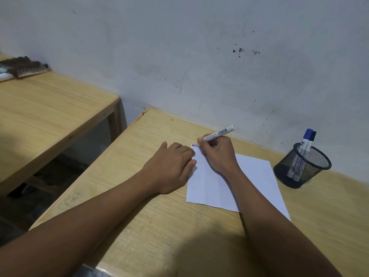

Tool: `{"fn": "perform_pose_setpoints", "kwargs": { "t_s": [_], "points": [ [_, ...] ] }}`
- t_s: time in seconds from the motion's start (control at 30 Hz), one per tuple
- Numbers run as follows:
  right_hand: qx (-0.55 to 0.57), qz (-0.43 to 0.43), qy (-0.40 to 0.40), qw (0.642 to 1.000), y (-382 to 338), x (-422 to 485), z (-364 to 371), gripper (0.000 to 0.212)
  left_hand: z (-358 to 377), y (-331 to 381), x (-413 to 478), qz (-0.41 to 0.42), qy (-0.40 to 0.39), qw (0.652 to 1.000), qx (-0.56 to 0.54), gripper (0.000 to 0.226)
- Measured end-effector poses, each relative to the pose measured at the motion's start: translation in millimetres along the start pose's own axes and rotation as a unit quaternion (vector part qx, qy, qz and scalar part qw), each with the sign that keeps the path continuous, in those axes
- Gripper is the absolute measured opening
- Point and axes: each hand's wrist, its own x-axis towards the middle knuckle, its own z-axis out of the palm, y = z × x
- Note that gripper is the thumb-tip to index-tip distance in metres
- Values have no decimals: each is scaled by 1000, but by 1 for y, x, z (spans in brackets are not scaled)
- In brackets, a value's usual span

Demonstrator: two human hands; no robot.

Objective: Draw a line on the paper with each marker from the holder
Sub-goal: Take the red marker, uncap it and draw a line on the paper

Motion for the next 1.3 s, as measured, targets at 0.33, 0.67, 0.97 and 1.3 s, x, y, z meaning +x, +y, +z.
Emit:
{"fn": "perform_pose_setpoints", "kwargs": {
  "t_s": [0.33,0.67,0.97,1.3],
  "points": [
    [17,7,-23,1000,-2,0,-3,38,1,0,0,-1,28,1000,7,38],
    [63,12,-53,997,-3,-1,-4,31,2,0,1,9,43,999,5,37],
    [228,73,14,971,-11,6,-22,22,1,0,1,6,35,999,-9,42],
    [237,-6,72,969,-79,-40,-88,20,-30,27,3,-83,92,962,-245,20]
  ]
}}
